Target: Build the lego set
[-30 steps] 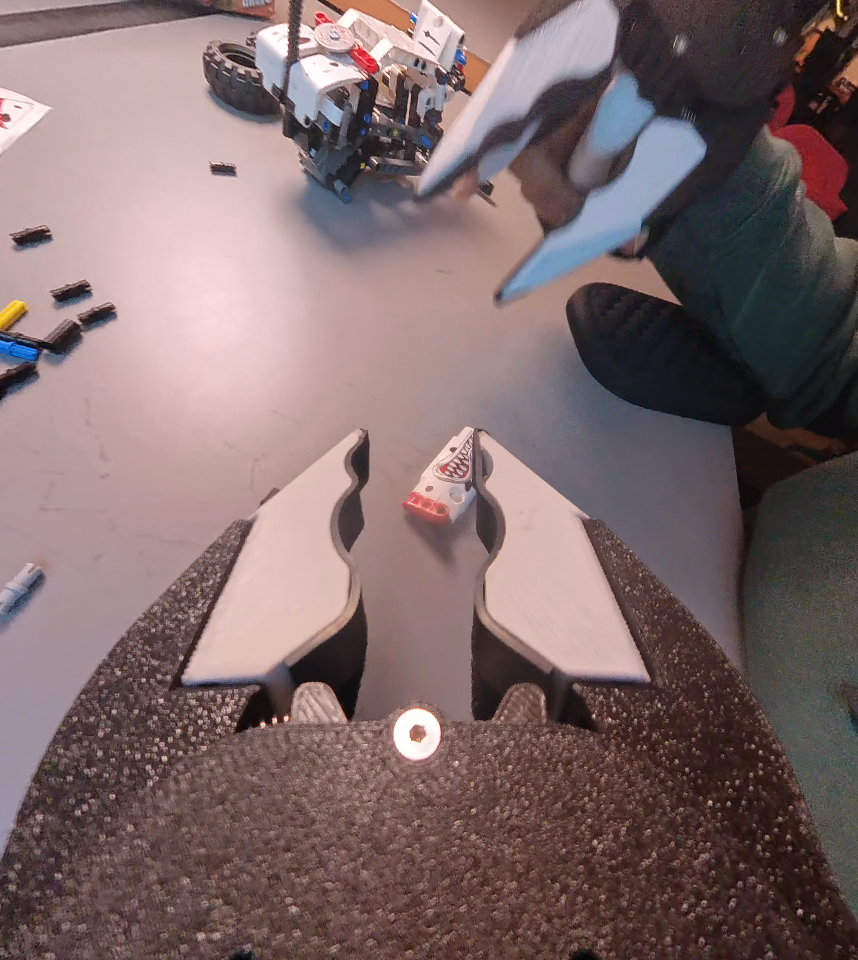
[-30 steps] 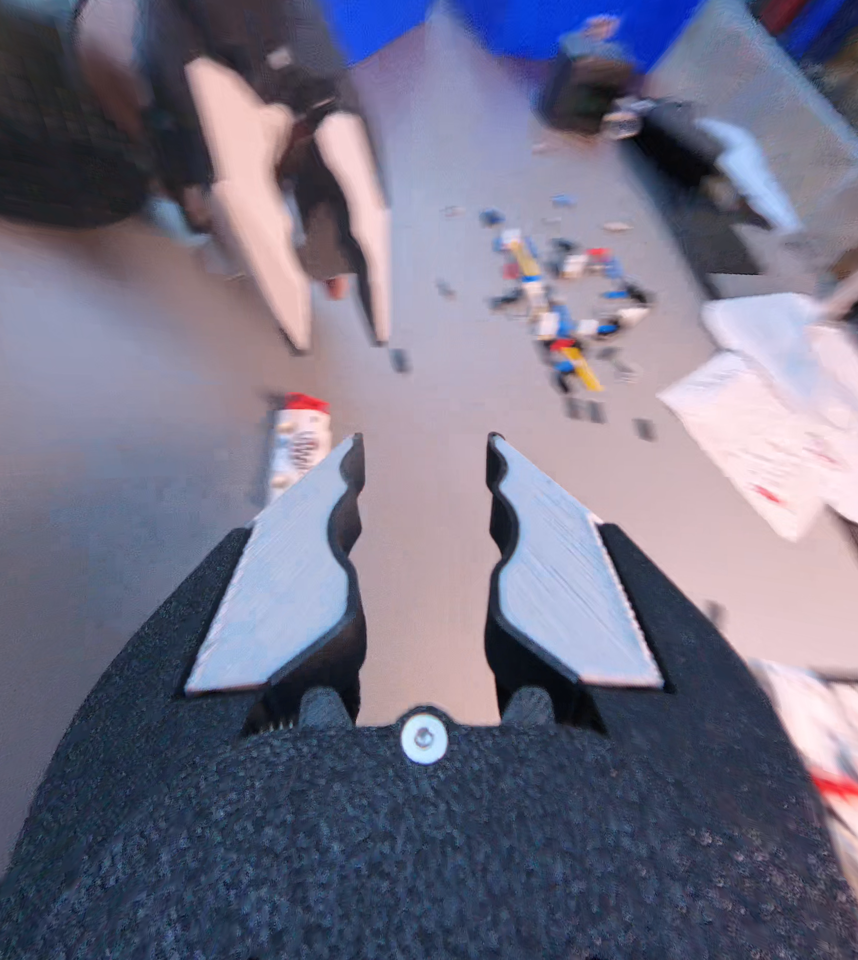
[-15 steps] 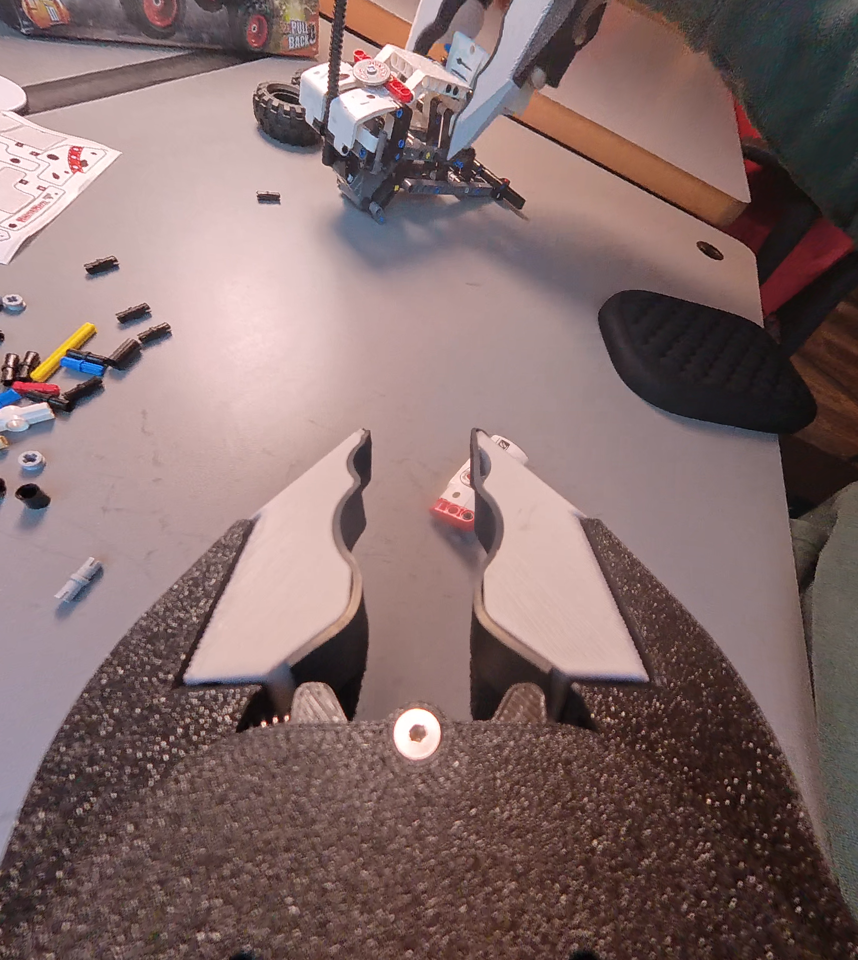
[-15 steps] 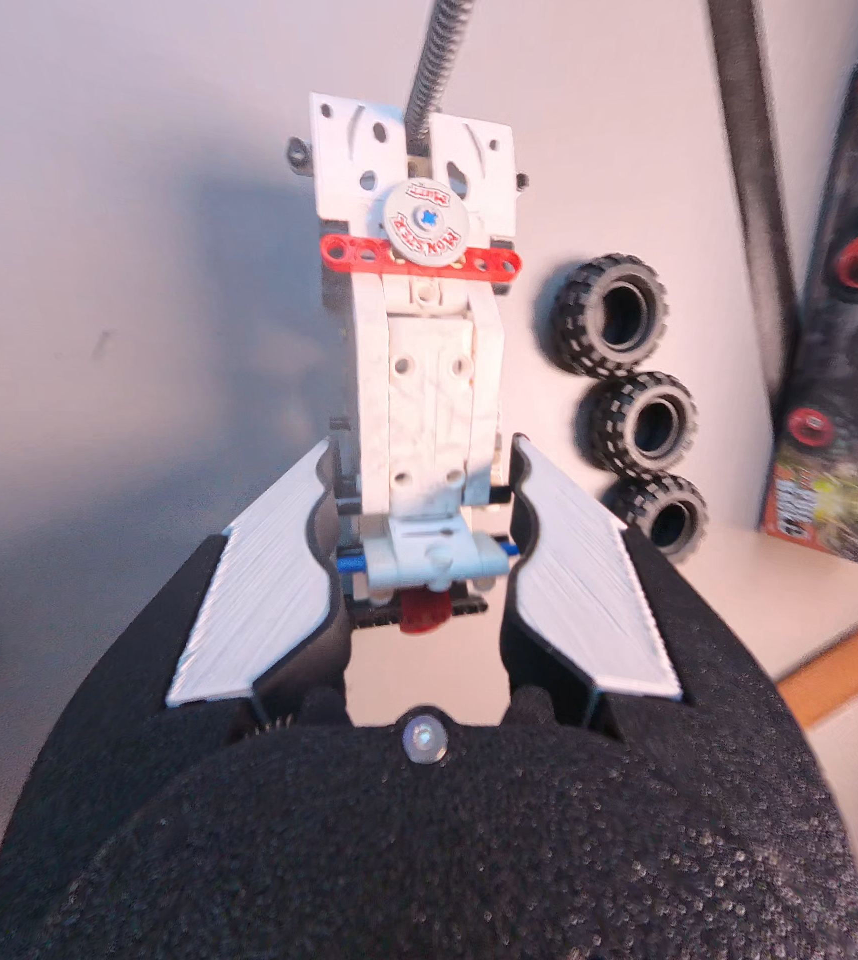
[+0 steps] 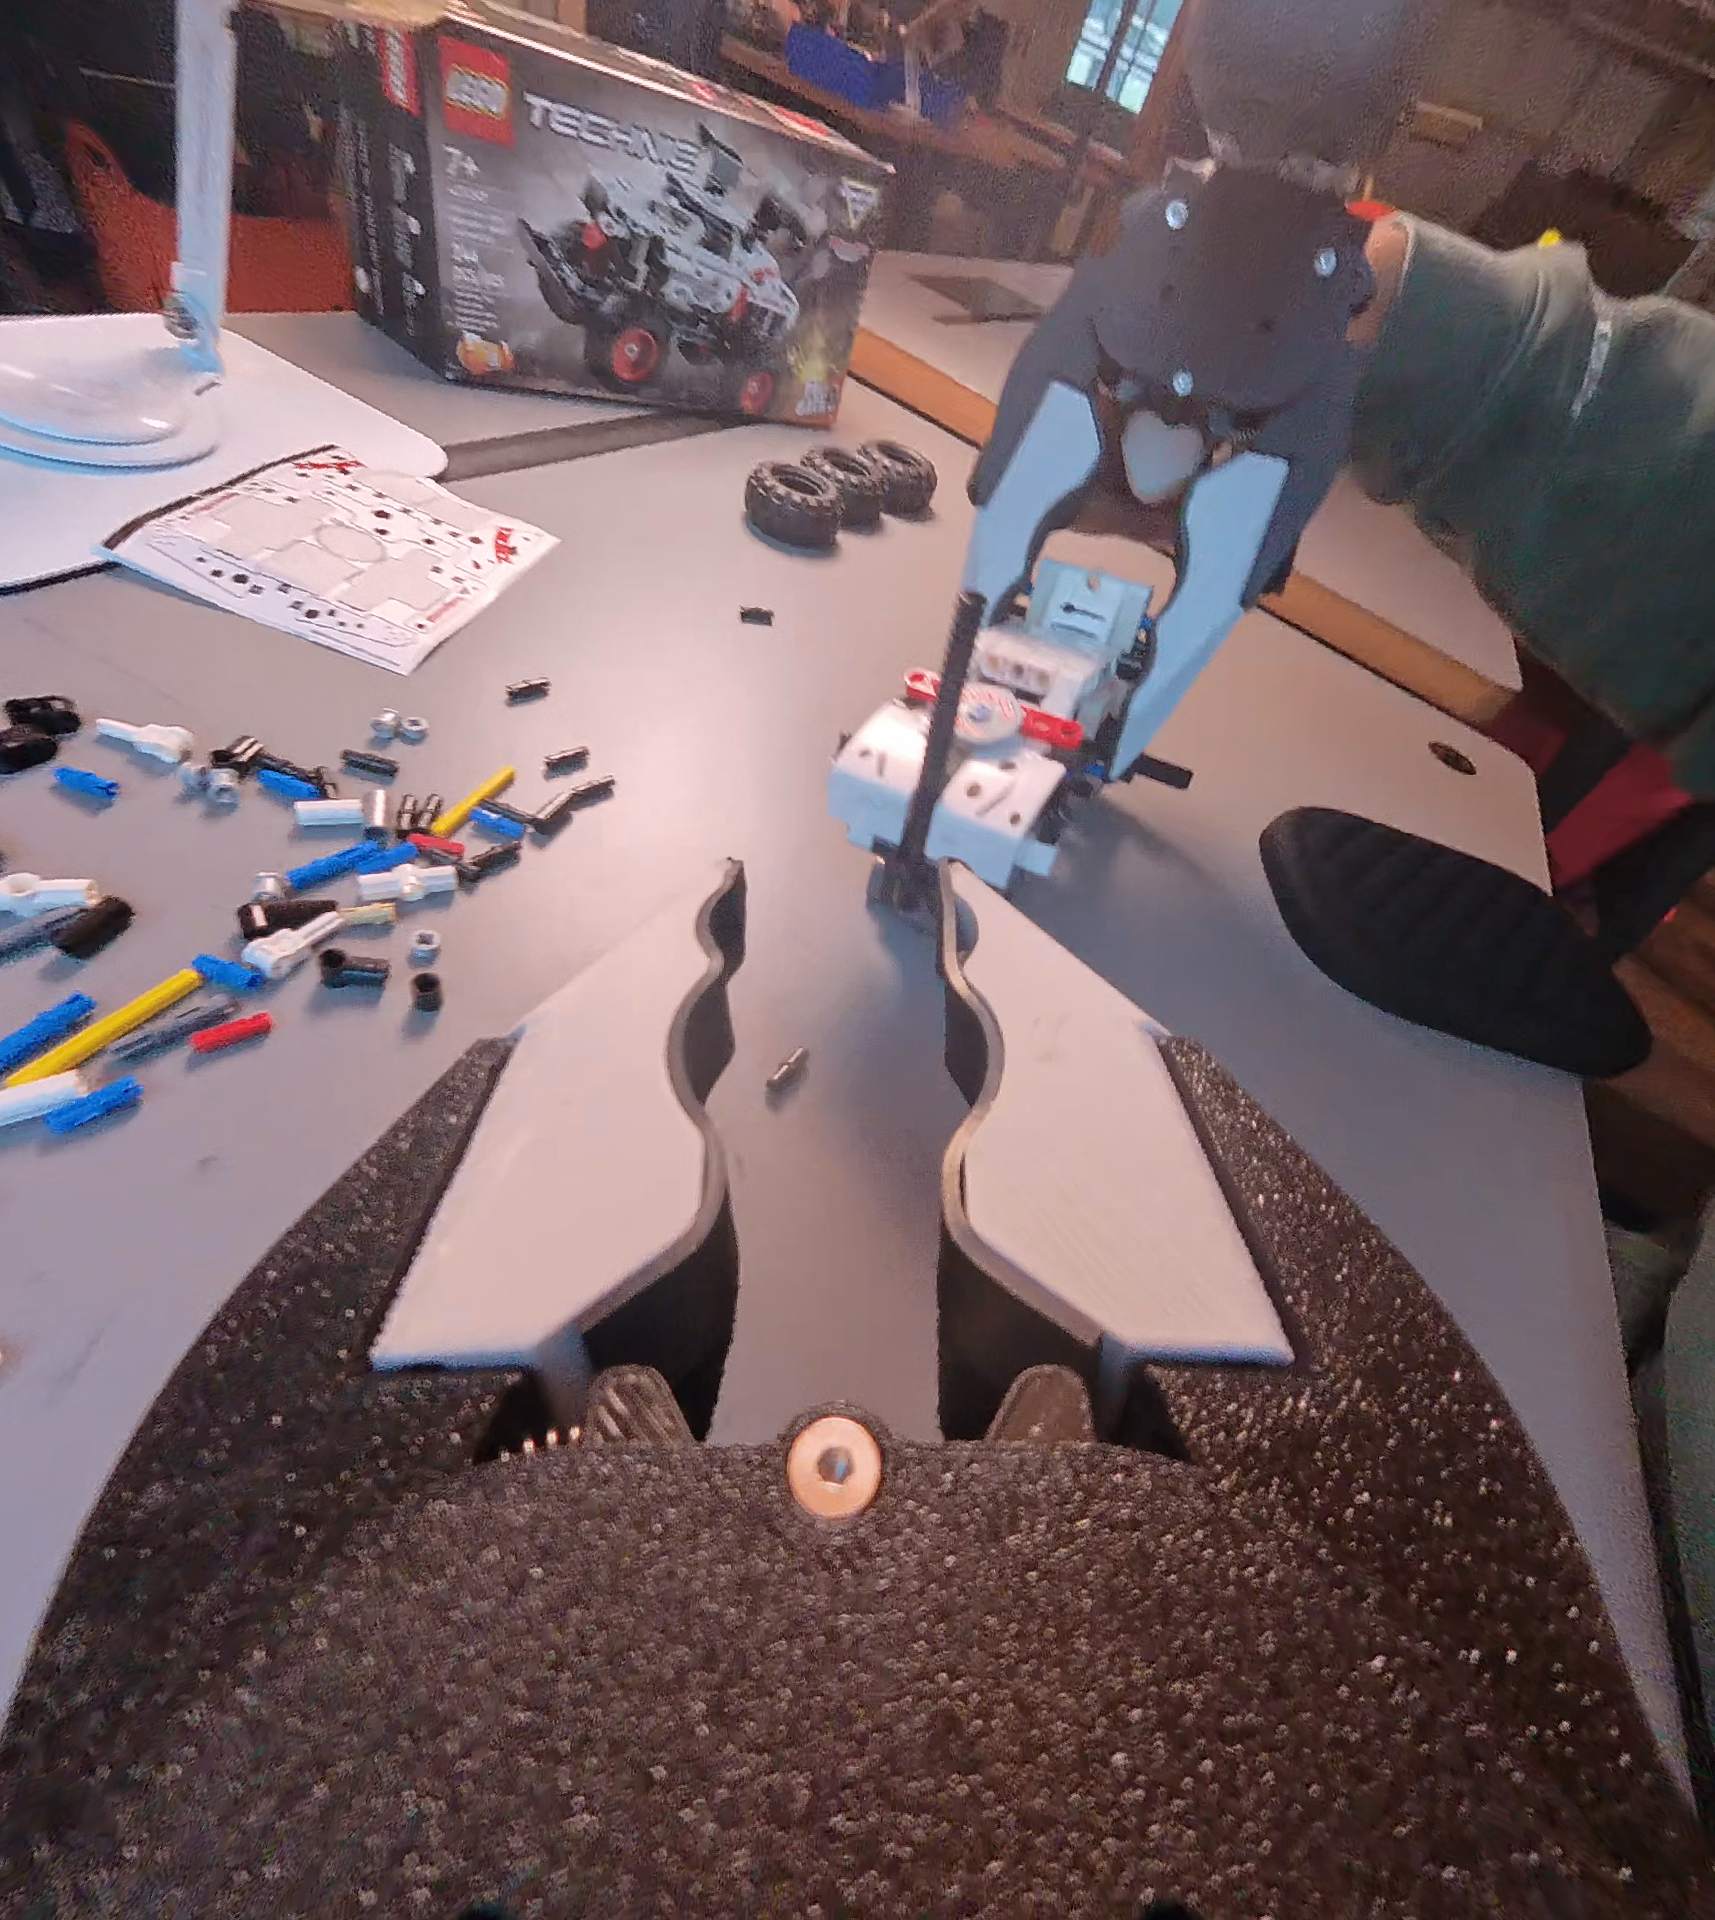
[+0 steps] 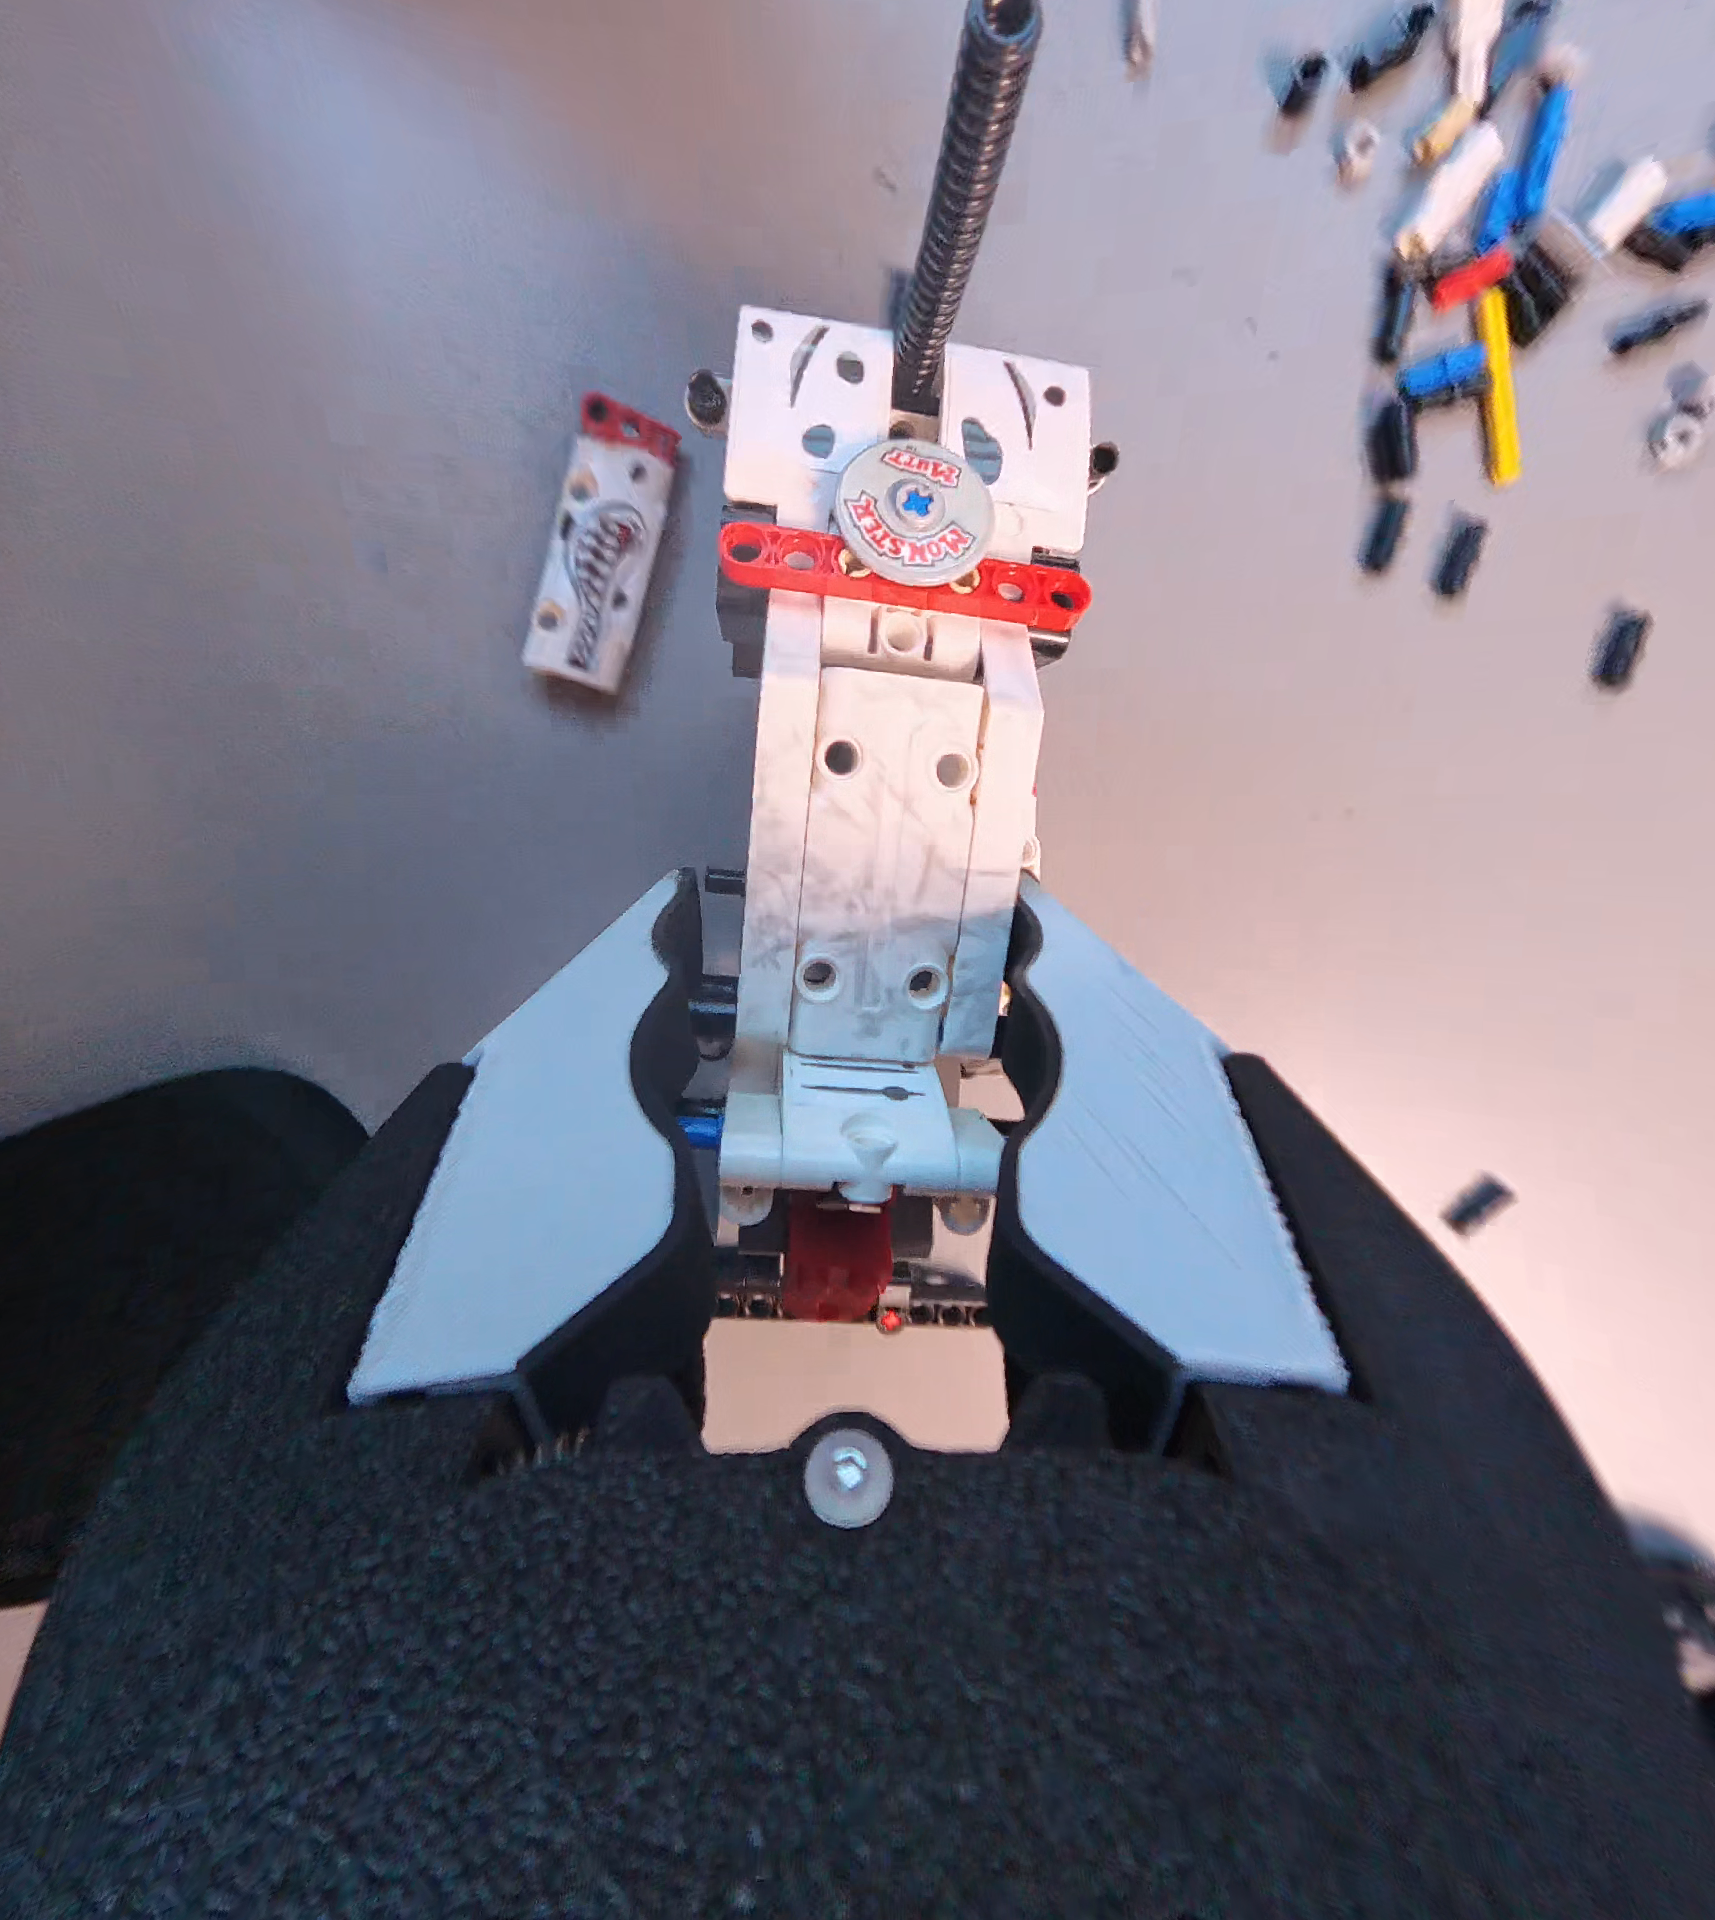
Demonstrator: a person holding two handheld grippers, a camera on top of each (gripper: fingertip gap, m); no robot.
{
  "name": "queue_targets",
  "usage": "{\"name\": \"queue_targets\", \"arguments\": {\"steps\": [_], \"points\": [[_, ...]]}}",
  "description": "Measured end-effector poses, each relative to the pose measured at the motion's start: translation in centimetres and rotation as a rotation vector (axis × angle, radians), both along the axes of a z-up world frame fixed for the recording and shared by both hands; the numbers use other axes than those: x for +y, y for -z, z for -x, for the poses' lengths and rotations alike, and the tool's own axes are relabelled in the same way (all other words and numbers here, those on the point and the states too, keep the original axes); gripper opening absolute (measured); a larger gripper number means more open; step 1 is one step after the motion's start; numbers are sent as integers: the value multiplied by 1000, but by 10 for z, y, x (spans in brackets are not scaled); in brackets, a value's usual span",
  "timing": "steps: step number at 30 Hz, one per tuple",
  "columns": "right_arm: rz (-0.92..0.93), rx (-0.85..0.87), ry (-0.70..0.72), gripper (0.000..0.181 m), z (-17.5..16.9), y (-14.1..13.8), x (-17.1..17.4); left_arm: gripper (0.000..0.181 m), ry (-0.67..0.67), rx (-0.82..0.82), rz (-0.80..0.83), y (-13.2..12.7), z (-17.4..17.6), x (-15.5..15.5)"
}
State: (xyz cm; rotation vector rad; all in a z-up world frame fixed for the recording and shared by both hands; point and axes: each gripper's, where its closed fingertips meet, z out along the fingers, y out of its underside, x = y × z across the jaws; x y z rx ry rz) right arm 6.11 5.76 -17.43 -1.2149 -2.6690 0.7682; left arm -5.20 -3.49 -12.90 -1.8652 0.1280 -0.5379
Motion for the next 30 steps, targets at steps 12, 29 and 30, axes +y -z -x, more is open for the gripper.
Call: {"name": "queue_targets", "arguments": {"steps": [12,29,30], "points": [[-92,61,-88,57,1,3,-21,26,159,522,223,82,-6,1],[-63,112,-85,56,-6,3,-37,9,-8,637,310,93,70,69],[-62,115,-86,56,-5,3,-38,21,-34,629,307,90,74,71]]}}
